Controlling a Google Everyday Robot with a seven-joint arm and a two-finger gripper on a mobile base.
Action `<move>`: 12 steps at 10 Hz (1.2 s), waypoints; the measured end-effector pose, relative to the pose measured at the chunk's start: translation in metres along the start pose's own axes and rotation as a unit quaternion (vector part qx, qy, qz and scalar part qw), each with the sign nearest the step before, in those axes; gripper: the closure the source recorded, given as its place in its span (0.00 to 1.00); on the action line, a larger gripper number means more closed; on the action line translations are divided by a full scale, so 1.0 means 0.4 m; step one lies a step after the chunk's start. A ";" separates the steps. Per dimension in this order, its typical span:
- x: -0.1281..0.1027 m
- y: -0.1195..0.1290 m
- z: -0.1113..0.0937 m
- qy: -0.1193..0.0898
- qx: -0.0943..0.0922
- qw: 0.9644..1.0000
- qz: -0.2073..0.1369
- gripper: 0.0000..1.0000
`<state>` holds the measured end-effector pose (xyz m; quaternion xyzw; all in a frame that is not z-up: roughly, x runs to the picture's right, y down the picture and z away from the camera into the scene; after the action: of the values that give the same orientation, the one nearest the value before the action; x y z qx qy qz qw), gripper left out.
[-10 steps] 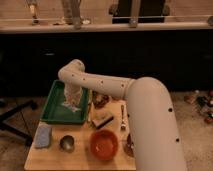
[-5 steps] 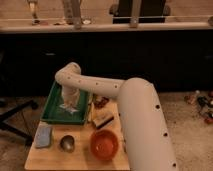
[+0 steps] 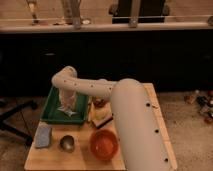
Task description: Wipe tray with towel
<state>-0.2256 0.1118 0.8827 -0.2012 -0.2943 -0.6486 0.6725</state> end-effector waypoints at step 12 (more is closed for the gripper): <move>0.010 0.038 0.043 0.020 -0.044 0.998 0.028 1.00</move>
<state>-0.2129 0.1211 0.8997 -0.2262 -0.2462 -0.6456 0.6866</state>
